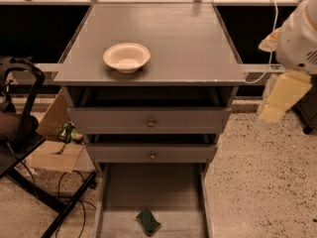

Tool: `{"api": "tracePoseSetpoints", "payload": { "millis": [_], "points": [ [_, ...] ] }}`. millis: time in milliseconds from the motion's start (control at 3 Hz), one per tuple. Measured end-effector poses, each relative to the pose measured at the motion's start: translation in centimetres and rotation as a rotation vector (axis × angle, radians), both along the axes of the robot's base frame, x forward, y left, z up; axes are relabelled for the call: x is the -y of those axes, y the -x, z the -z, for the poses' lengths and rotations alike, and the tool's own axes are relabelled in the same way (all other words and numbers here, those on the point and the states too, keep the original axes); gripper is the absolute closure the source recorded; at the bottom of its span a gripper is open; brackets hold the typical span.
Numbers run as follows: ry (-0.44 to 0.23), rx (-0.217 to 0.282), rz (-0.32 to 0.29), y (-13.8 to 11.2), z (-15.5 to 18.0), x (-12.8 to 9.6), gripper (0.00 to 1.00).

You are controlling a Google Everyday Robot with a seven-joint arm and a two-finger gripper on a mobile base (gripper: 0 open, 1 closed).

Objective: Pick sponge from bottom drawer and place on counter

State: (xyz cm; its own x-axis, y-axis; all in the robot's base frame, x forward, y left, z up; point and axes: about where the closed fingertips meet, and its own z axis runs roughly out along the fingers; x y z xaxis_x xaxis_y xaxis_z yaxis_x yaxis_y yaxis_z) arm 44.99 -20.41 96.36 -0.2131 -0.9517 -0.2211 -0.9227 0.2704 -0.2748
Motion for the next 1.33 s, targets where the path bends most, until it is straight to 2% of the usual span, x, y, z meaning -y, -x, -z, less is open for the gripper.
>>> {"api": "tracePoseSetpoints", "payload": {
  "millis": [333, 667, 1000, 1333],
  "points": [
    [-0.055, 0.013, 0.006, 0.5, 2.8, -2.4, 0.00],
    [-0.135, -0.010, 0.055, 2.1, 9.3, -4.1, 0.00],
    [-0.196, -0.056, 0.118, 3.7, 17.1, -5.2, 0.00],
    [-0.236, -0.125, 0.183, 5.4, 26.1, -6.1, 0.00]
  ]
}}
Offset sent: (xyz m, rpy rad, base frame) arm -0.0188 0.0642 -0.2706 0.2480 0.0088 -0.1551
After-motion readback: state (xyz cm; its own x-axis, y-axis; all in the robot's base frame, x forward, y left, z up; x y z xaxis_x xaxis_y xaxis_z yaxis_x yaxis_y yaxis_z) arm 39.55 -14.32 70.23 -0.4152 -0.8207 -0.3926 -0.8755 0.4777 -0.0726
